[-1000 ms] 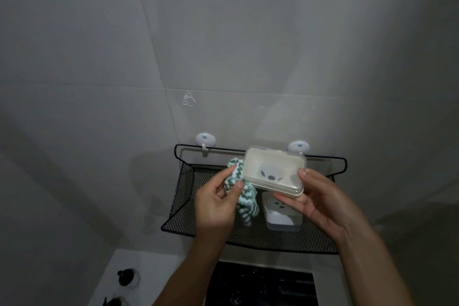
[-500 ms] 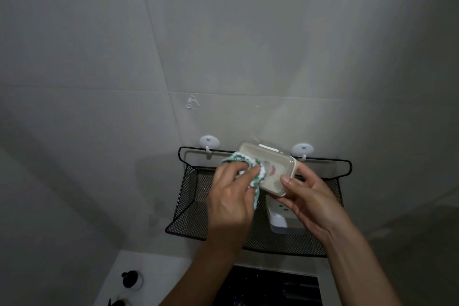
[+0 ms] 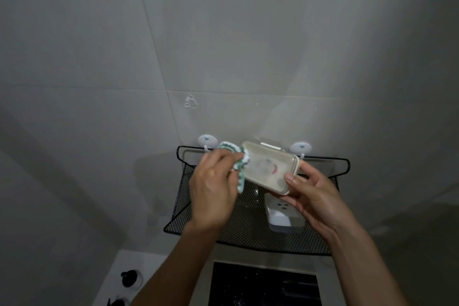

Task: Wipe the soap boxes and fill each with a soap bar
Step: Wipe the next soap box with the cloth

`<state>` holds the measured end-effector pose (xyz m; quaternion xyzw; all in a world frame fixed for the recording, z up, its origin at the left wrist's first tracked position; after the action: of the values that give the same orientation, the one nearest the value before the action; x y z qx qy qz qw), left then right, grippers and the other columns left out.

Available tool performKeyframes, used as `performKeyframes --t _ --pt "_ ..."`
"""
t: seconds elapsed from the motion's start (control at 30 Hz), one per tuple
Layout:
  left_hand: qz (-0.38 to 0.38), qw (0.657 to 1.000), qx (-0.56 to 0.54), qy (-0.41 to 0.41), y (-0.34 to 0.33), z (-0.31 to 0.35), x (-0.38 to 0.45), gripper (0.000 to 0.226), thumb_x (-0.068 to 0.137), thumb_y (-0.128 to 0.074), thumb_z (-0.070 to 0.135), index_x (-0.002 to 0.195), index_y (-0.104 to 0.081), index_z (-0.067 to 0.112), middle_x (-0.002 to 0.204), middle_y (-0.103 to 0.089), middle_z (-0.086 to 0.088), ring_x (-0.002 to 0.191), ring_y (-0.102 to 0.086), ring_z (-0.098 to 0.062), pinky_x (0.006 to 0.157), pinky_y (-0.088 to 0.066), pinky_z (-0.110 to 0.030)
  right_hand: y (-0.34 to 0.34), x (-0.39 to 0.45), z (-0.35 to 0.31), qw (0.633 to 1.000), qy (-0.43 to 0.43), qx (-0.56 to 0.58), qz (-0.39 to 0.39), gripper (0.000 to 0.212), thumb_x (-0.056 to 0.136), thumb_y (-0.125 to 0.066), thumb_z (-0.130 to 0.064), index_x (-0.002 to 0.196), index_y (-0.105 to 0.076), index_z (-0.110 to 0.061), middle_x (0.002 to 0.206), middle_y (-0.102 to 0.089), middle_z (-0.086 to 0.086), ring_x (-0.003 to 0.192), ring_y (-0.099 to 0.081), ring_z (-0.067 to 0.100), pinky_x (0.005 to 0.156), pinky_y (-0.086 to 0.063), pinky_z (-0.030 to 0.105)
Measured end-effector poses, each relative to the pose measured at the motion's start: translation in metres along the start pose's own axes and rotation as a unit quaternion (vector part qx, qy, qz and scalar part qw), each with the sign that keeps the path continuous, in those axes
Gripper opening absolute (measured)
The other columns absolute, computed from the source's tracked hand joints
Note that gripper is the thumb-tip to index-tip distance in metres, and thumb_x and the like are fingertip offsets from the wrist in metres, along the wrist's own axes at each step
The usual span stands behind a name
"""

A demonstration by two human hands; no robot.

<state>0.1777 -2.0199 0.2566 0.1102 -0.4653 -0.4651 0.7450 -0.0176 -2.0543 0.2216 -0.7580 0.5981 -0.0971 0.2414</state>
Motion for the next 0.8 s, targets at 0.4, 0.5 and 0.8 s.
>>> performKeyframes --t 0.4,0.5,0.8 --pt "-0.035 0.994 -0.008 -0.106 -0.016 0.034 -0.011 0.024 0.082 -0.074 0.004 0.105 -0.076 0.007 0.103 -0.070 -0.008 0.093 -0.062 -0.025 0.078 -0.054 -0.036 -0.006 0.004 0.003 1.000 0.003 0.022 0.007 0.049 0.076 -0.071 -0.007 0.125 -0.065 -0.010 0.106 -0.075 0.021 0.088 -0.076 0.027 0.069 -0.062 0.032" --pt "-0.063 0.986 -0.027 -0.150 -0.015 0.032 -0.015 0.025 0.083 -0.071 0.005 0.107 -0.075 0.008 0.105 -0.069 -0.007 0.096 -0.062 -0.024 0.081 -0.053 -0.034 -0.001 0.002 0.001 1.000 0.008 0.026 0.007 0.049 0.078 -0.071 -0.006 0.126 -0.064 -0.008 0.107 -0.075 0.022 0.088 -0.076 0.027 0.069 -0.061 0.031" --pt "-0.029 0.999 0.032 0.010 0.007 -0.001 0.030 0.033 0.078 -0.070 -0.001 0.108 -0.075 0.012 0.107 -0.071 -0.004 0.100 -0.063 -0.026 0.087 -0.048 -0.038 -0.004 -0.005 0.003 0.999 -0.009 -0.036 -0.022 0.053 0.075 -0.075 -0.012 0.126 -0.062 -0.013 0.112 -0.074 0.021 0.101 -0.073 0.035 0.080 -0.062 0.042"
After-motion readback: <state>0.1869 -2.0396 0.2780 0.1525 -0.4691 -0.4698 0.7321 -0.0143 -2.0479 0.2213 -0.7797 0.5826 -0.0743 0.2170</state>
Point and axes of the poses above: each hand's wrist, its own x-axis towards the middle knuckle, its own y-axis out of the back of the hand, z = x × y, the point moved 2 cm from there along x, towards the middle knuckle
